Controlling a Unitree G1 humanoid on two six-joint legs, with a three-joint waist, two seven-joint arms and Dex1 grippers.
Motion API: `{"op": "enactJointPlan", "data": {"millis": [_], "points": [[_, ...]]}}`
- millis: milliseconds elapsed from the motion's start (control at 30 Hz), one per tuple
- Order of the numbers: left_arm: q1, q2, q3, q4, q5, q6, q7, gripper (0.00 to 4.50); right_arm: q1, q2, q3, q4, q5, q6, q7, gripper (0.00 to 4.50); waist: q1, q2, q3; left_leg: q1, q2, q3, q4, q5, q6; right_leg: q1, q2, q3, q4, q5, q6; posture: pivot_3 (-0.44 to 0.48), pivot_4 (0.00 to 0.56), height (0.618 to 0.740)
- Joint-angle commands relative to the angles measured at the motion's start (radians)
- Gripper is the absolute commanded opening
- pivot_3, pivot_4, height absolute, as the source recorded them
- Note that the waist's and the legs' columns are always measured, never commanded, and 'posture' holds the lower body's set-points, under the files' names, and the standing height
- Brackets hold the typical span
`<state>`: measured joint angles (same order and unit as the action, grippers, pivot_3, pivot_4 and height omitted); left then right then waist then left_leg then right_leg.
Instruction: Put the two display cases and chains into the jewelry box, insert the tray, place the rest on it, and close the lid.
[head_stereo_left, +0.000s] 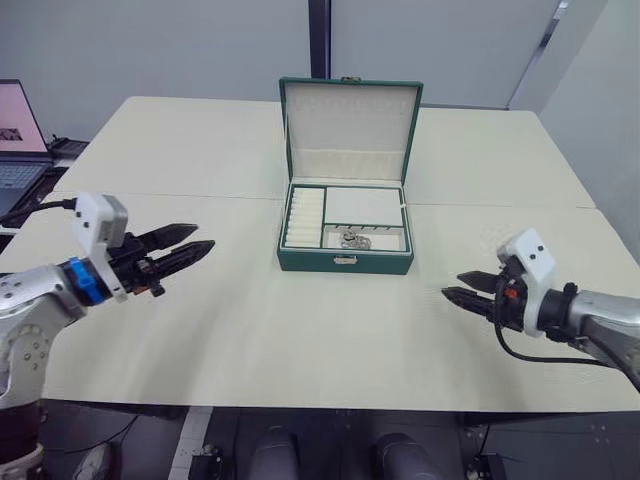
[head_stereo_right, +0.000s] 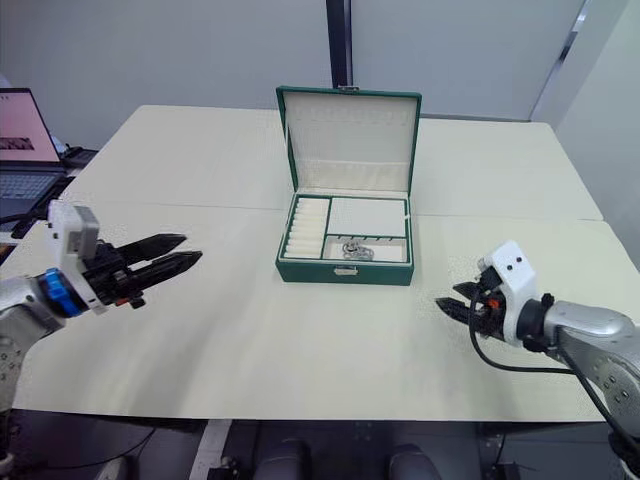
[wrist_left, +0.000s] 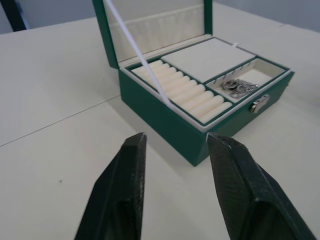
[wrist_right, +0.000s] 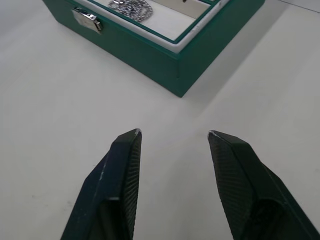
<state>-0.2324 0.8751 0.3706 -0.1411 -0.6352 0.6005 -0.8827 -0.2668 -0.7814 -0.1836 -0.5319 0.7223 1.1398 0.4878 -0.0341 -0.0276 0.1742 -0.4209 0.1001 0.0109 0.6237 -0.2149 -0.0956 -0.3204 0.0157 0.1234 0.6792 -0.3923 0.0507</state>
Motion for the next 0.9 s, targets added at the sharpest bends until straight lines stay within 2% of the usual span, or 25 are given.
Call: {"op": "enactJointPlan", "data": {"millis": [33, 100, 200, 533, 900], "points": [[-0.066, -0.011, -0.055, 0.042, 0.04, -0.006, 0.019, 0.69, -0.088, 0.016, 0.061, 0.081, -0.075, -0.069, -0.014, 1.2, 0.0, 0.0, 0.0, 0.0, 0.0, 0.0, 0.0, 0.0, 0.0, 0.0, 0.0, 0.0, 0.0, 0.0, 0.0, 0.0, 0.15, 0.74], [-0.108, -0.017, -0.093, 0.086, 0.066, -0.015, 0.017, 0.06, -0.134, 0.025, 0.105, 0.145, -0.123, -0.102, -0.013, 0.69, 0.002, 0.0, 0.0, 0.0, 0.0, 0.0, 0.001, 0.0, 0.0, 0.001, 0.0, 0.0, 0.0, 0.0, 0.0, 0.0, 0.15, 0.74], [-0.179, -0.031, -0.143, 0.164, 0.1, -0.031, 0.007, 0.0, -0.187, 0.034, 0.156, 0.231, -0.182, -0.152, 0.003, 0.02, 0.003, 0.0, 0.0, 0.0, 0.0, 0.0, 0.001, 0.0, 0.0, 0.001, 0.0, 0.0, 0.0, 0.0, 0.0, 0.0, 0.15, 0.74], [-0.447, -0.147, -0.349, 0.509, 0.311, -0.179, -0.034, 0.0, -0.396, 0.121, 0.316, 0.616, -0.377, -0.359, 0.108, 0.02, 0.004, 0.0, 0.0, 0.001, 0.0, 0.001, 0.003, 0.002, -0.003, 0.001, 0.0, -0.001, 0.001, 0.0, 0.0, 0.0, 0.15, 0.74], [-0.58, -0.283, -0.435, 0.762, 0.442, -0.326, -0.08, 0.0, -0.494, 0.268, 0.374, 0.812, -0.494, -0.471, 0.161, 0.02, 0.003, 0.0, 0.0, 0.001, 0.0, 0.0, 0.005, 0.002, -0.003, 0.001, 0.0, -0.002, 0.002, 0.0, 0.0, 0.0, 0.15, 0.74]]}}
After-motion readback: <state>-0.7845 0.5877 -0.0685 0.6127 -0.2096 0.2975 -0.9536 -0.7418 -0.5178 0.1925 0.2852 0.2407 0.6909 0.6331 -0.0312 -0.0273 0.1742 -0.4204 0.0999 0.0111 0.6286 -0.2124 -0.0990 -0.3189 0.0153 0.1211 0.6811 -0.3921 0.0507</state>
